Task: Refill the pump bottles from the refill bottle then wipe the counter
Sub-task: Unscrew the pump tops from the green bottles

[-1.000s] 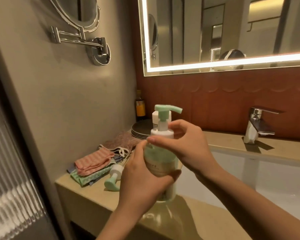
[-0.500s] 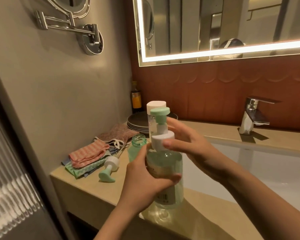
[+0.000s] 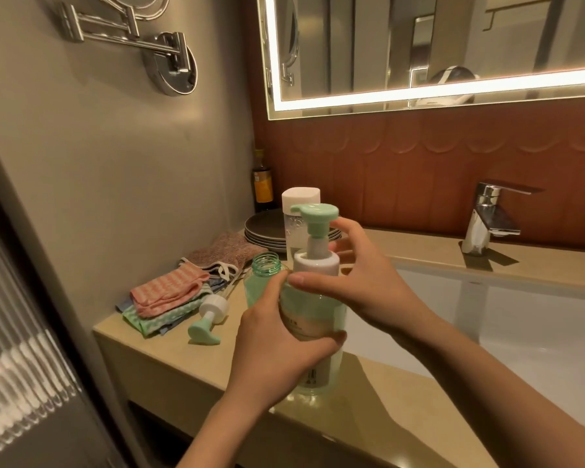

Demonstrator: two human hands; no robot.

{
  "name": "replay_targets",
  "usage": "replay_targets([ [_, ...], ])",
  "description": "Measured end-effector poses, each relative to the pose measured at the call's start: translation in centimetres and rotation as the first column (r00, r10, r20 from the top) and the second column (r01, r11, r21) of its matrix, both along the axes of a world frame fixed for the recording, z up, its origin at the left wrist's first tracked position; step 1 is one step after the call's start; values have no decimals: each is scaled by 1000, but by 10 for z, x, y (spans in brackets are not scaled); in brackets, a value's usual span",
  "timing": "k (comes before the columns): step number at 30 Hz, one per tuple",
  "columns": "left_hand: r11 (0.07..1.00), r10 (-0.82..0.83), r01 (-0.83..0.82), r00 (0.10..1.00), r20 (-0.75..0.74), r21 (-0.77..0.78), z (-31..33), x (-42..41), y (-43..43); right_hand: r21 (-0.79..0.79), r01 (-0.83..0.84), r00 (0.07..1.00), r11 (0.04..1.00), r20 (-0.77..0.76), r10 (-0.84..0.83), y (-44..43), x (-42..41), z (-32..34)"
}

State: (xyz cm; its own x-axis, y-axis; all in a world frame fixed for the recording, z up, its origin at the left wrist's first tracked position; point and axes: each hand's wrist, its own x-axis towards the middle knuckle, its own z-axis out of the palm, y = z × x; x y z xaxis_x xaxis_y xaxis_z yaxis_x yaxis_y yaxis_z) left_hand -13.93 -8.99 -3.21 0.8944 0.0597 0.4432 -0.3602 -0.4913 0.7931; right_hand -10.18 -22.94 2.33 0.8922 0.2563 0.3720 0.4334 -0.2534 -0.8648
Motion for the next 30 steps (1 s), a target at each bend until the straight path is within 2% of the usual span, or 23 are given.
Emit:
replay_targets([
  [3,1000,-14,14,1000,-14,-12,1,-1,5,47,9,1000,999,2,-9,-3,1,-1],
  [6,999,-43,43,999,-24,2,3,-2,10,113,-196,973,974,-102,208,-8,4,2],
  [8,999,-43,44,999,-17,12,3,-2,11,107,-262,955,959,-111,274,-4,3,3],
  [11,999,-36,36,999,-17,8,2,-3,11,34,-179,982,983,-51,180,6,-2,1],
  [13,999,-48,48,999,-22,0,2,-5,12,60,-65,998,996,-2,65,8,-1,-2],
  [15,998,-62,62,998,-22,-9,3,-7,14,105,-27,1000,994,0,27,5,1,-4],
  [19,998,-69,69,997,-17,9,7,-9,20,183,-187,981,965,-22,194,3,2,-1],
  [21,998,-58,58,998,-15,24,7,-9,22,131,-250,967,959,-22,255,6,-2,3],
  [24,998,-43,44,999,-20,52,5,-9,24,29,-168,985,985,36,167,11,-6,7],
  [26,998,-43,44,999,-28,45,4,-10,25,37,-111,990,993,86,108,11,-6,7],
  [30,997,-74,74,996,-56,3,2,-8,26,166,-276,957,947,-45,287,5,0,4],
])
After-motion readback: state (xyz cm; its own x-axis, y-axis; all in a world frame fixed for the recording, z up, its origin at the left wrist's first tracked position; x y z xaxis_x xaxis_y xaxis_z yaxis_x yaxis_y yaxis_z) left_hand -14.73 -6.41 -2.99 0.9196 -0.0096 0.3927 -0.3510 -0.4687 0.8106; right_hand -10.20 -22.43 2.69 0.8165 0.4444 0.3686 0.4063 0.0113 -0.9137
